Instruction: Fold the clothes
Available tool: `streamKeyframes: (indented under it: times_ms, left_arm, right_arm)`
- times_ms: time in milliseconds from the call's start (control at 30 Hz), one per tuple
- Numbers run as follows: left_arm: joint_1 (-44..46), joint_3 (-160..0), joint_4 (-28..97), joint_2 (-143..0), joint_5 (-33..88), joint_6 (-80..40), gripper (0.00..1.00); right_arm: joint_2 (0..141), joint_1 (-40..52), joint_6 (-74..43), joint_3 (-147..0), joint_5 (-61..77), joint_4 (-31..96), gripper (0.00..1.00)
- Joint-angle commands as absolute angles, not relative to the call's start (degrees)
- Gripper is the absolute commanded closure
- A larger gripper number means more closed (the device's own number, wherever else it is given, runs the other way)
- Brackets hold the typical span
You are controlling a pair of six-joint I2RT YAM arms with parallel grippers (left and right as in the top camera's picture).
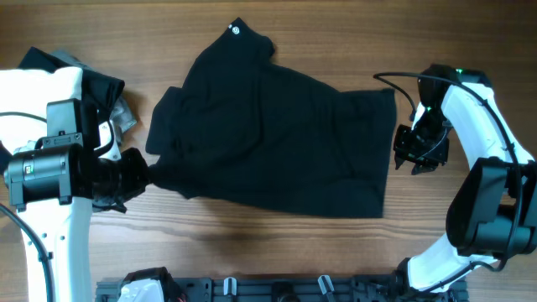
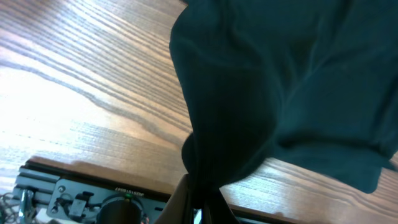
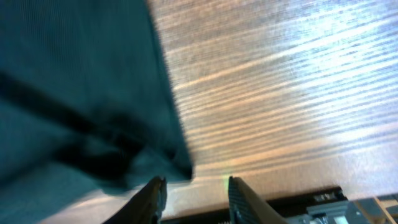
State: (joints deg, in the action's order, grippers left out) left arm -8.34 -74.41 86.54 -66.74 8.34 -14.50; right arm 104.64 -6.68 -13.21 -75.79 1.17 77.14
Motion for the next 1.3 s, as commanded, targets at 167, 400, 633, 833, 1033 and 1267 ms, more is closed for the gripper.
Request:
streamKeyframes:
  times_ms: [167,400,633,833,1033,1267]
  left_arm:
    - [-8.80,-75.00,88.01,-66.96,6.52,-15.40,0.96]
    - [-8.80,-75.00,87.99,-66.96,6.52,-15.33,0.61]
    - [-8.80,-75.00,86.70,-66.96,6.33,-15.16,0.45]
    - [-8.80,-75.00,81.80,-67.09,6.39,-15.18,0.44]
    - [-8.73,-75.00,79.22,-67.55,6.61,-15.20,0.45]
    - [-8.73,-75.00,74.83,-67.79,10.94,-13.63,0.49]
  right_arm:
    - [103.31,-9.41,-8.95,-77.52,13.15,59.44,0.47]
    - [104.77,-8.16,-9.23,-77.12,18.15,40.53,0.44]
    - [112.44,-7.33,-8.99,-77.12,13.50,33.67,0.45]
    - [120.68,-7.35,-9.13,-77.12,12.91,32.14,0.49]
    - [122.50,-7.35,-8.95,-77.14,12.80,30.89,0.95]
    - [118.89,-10.85,-9.65,-80.82,11.33,26.59,0.96]
